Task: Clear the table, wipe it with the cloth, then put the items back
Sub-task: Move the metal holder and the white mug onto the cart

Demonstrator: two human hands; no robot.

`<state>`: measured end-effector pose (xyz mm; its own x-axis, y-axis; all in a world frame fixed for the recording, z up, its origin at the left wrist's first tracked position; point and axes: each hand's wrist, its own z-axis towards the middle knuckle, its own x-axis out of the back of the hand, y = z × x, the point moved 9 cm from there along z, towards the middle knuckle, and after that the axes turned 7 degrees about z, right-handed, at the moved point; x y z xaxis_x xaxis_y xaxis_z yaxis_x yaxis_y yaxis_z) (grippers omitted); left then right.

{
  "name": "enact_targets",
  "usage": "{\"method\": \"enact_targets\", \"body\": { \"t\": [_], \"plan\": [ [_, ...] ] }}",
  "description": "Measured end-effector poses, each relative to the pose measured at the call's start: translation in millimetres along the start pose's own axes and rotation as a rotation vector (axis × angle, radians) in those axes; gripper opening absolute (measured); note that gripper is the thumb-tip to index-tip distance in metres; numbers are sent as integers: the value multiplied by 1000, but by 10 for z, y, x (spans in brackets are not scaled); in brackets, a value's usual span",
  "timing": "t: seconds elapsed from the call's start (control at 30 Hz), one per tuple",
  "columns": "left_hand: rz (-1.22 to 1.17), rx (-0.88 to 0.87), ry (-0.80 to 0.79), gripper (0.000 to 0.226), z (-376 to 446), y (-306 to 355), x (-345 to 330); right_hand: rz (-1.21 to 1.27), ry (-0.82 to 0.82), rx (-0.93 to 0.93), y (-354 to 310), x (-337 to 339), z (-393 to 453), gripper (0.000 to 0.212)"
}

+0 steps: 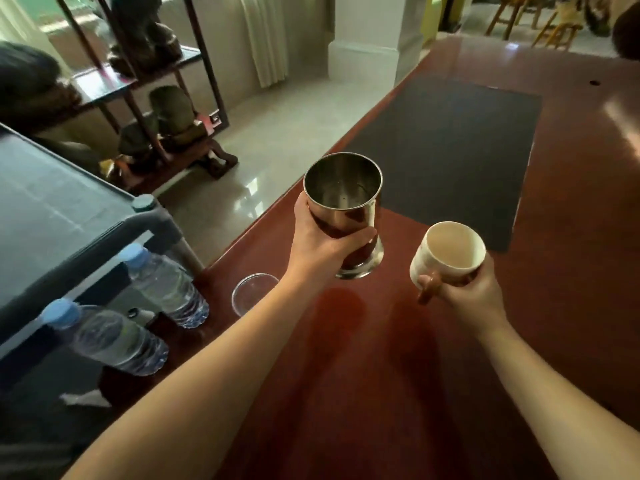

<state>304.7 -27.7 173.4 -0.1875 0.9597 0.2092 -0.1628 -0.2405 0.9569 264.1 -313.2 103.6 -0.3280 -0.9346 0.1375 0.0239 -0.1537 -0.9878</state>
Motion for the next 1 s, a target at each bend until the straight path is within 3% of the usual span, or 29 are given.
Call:
{"method": "enact_targets", "body": {
  "t": [0.13, 0.4, 1.0],
  "plan": [
    [33, 51, 141, 96, 159, -94, 668, 53, -74, 2, -157, -563, 99, 84],
    [71, 183, 338, 109, 280, -586, 1603, 133, -215, -2, -351, -1621, 252, 95],
    [47, 338, 338, 114, 197, -1515, 1723, 84, -389, -45, -42, -3095, 618, 90]
  ]
}}
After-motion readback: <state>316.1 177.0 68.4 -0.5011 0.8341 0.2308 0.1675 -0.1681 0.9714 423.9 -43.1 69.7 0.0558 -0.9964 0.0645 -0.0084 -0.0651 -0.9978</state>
